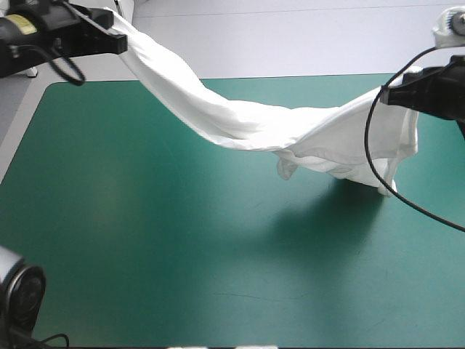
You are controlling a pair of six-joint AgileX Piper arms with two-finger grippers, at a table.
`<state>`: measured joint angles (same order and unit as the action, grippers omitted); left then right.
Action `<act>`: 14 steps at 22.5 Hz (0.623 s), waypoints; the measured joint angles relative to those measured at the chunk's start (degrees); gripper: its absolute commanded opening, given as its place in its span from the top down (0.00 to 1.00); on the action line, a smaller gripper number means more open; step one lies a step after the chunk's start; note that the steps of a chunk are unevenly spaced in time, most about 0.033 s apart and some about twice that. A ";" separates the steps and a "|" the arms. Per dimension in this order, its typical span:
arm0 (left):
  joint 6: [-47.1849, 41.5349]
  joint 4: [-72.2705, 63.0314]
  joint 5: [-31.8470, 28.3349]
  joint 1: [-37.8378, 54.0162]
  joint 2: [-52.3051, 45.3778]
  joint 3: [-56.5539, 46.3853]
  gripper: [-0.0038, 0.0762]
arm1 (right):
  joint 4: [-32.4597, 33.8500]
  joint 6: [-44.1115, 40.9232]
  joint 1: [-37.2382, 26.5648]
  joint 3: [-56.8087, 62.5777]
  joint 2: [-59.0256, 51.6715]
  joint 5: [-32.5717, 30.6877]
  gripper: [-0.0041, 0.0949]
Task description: Fold the cloth
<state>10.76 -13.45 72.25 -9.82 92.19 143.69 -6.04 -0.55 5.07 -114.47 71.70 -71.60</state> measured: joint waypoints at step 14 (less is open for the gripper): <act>3.46 -14.88 -18.77 0.00 -21.20 0.71 0.98 | -5.44 4.95 0.00 -37.76 -1.48 0.00 0.97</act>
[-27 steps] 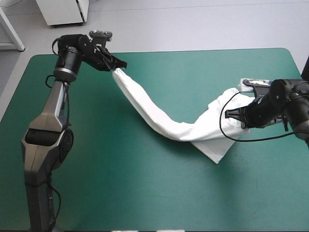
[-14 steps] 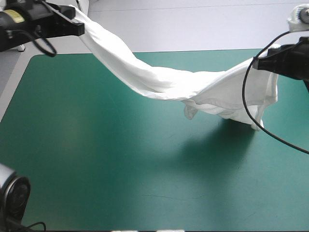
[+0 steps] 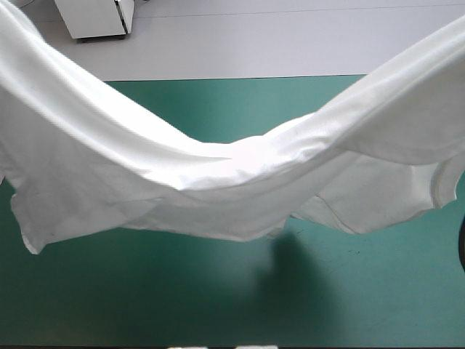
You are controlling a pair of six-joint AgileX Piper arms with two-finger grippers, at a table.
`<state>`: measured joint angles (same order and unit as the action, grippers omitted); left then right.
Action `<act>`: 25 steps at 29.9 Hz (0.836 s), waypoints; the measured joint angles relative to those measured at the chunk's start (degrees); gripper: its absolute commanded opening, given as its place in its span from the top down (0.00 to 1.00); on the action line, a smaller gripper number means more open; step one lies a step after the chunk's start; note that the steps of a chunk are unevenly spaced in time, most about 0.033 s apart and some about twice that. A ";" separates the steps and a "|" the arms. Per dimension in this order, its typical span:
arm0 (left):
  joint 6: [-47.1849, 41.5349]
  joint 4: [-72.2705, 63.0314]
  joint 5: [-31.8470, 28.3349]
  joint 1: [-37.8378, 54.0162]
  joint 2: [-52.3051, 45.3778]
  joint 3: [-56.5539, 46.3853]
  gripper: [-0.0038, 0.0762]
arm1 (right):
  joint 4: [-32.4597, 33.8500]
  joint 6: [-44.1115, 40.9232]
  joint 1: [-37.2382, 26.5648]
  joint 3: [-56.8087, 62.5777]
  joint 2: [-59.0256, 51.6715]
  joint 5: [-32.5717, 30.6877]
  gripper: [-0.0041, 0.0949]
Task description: Fold the cloth
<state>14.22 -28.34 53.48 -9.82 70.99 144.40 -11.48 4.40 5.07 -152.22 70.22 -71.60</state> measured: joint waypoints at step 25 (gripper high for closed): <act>-1.57 18.31 18.08 0.00 23.04 -0.17 0.98 | 0.79 -2.67 0.00 10.40 20.47 -0.02 0.97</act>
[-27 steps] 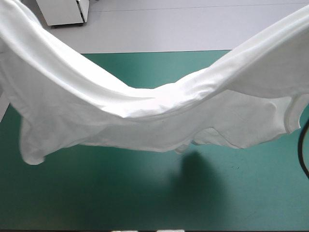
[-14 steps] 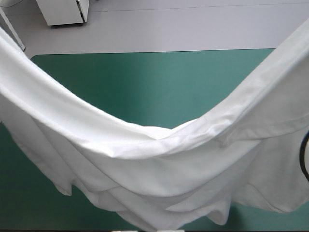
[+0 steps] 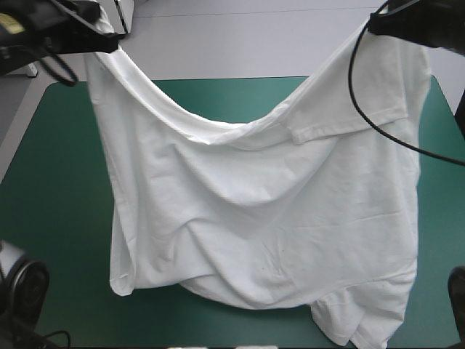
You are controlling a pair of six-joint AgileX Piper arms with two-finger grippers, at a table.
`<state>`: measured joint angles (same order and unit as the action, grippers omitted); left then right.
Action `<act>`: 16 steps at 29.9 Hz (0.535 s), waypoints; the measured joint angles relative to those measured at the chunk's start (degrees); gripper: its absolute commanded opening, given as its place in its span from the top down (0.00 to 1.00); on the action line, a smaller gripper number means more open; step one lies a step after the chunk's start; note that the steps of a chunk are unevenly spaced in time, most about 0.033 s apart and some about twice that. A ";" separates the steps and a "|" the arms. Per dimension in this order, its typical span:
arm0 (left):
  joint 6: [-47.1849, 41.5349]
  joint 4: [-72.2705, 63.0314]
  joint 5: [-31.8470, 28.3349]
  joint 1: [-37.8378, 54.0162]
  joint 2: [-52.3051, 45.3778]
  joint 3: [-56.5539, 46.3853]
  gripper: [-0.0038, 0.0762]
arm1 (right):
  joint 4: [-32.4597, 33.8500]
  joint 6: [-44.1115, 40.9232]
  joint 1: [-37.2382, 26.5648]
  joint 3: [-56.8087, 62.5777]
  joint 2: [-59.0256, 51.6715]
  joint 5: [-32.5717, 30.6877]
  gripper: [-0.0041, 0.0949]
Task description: Fold the cloth
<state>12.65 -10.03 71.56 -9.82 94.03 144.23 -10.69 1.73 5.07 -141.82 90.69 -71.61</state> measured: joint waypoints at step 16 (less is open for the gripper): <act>-2.97 4.58 0.61 0.00 34.33 -0.66 0.98 | -1.45 1.16 0.00 13.92 27.82 1.14 0.97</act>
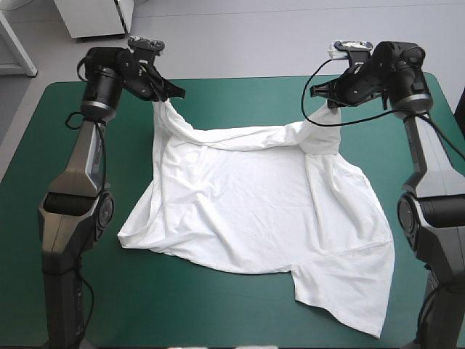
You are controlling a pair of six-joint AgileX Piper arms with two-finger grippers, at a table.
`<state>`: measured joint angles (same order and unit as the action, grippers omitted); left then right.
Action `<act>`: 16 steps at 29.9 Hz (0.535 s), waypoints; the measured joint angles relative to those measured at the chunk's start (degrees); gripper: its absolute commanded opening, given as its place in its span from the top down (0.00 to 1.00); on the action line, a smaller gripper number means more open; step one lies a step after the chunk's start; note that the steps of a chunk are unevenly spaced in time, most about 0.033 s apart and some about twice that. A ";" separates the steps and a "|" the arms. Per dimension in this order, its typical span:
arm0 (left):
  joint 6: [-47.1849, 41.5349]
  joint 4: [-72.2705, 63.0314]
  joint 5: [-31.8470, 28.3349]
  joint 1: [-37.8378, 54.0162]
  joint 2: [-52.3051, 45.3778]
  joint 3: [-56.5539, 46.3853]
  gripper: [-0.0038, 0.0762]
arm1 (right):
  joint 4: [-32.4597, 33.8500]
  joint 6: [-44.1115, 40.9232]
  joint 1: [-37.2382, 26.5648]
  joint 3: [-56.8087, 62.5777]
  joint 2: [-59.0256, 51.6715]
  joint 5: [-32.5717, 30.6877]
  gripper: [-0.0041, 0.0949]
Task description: Fold the cloth
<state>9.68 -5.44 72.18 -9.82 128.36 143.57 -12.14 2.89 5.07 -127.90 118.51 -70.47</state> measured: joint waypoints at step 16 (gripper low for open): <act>0.00 5.44 -4.31 0.00 10.08 -0.11 0.70 | 3.53 -1.03 -0.17 0.07 10.81 5.43 0.53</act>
<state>9.68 0.00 67.86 -9.82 138.43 143.46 -8.61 1.86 4.90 -127.83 129.32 -65.04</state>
